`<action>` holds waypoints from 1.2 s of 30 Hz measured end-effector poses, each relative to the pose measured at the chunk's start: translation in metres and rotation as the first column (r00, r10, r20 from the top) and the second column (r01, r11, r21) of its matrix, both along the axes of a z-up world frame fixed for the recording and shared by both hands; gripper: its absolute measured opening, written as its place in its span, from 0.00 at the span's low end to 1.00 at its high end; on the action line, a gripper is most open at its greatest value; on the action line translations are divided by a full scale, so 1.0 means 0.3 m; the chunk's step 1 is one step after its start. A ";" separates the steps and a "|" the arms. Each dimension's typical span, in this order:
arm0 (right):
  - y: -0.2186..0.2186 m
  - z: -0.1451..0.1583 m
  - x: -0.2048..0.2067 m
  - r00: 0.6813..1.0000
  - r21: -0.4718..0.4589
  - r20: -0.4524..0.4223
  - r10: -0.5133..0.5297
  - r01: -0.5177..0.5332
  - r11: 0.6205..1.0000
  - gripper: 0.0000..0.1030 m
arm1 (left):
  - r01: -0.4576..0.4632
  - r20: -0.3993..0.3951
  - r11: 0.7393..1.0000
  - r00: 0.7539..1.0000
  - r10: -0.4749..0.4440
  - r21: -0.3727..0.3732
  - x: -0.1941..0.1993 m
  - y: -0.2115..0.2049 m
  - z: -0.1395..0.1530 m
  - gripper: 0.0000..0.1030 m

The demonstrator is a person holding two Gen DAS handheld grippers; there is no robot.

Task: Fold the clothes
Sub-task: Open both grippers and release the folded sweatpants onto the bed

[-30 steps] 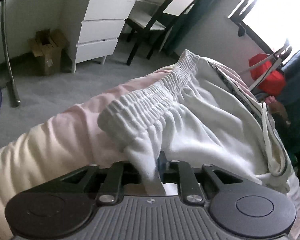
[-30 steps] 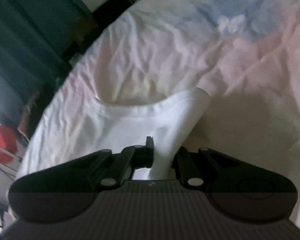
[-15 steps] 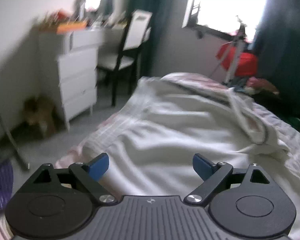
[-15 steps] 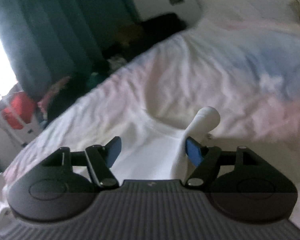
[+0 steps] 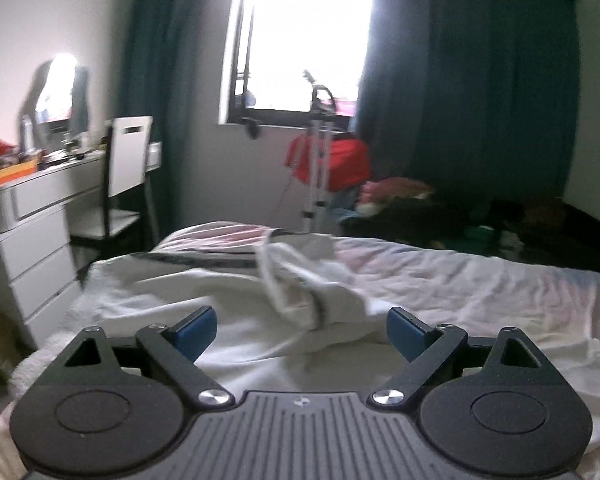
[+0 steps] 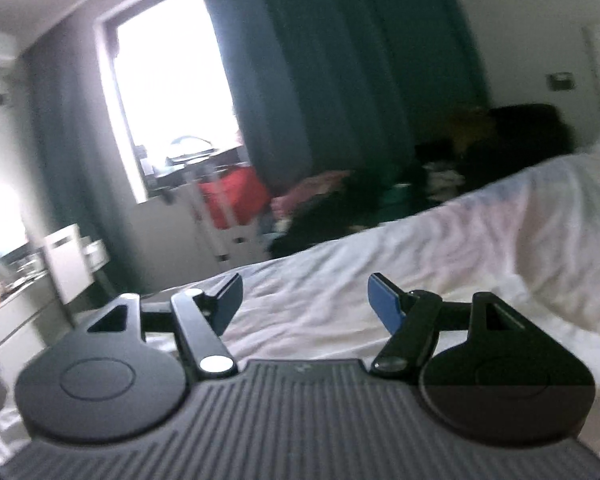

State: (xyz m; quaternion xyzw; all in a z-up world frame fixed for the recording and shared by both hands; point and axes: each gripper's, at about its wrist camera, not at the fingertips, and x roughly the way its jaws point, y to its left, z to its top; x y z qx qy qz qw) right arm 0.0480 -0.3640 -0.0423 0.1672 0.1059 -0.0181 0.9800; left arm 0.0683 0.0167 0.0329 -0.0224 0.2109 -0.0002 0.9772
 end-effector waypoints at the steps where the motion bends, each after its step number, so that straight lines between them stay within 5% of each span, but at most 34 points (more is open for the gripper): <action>1: 0.022 0.001 0.005 1.000 0.000 0.005 0.025 -0.025 1.000 0.70 | 0.011 0.003 1.000 1.000 -0.011 0.014 0.019 -0.031 0.000 0.90; 6: 0.106 -0.011 0.038 0.993 0.022 0.014 0.114 -0.114 0.993 0.70 | 0.042 0.053 0.994 0.997 -0.047 0.100 0.087 -0.142 -0.034 0.90; 15: 0.217 -0.115 0.135 0.980 -0.009 -0.045 0.193 -0.194 0.981 0.70 | 0.026 0.044 0.993 0.999 -0.031 0.119 0.138 -0.076 -0.152 0.90; 20: 0.270 -0.173 0.252 0.955 0.002 -0.086 0.284 -0.285 0.958 0.70 | 0.011 0.034 0.998 0.999 -0.013 0.058 0.124 0.007 -0.163 0.91; 27: 0.360 -0.194 0.702 0.872 0.063 -0.176 0.457 -0.453 0.889 0.69 | -0.008 0.040 1.000 0.999 0.008 0.009 0.130 0.096 -0.234 0.93; 30: 0.428 -0.211 0.923 0.852 0.044 -0.236 0.466 -0.470 0.881 0.70 | -0.040 0.005 0.999 0.999 0.040 -0.032 0.170 0.138 -0.287 0.93; 34: 0.519 -0.273 1.205 0.779 0.136 -0.377 0.502 -0.489 0.861 0.66 | -0.075 -0.056 0.995 0.996 0.072 -0.064 0.244 0.194 -0.364 0.93; 36: 0.582 -0.301 1.285 0.773 0.081 -0.403 0.490 -0.503 0.861 0.65 | -0.079 -0.079 0.992 0.994 0.071 -0.100 0.278 0.221 -0.399 0.93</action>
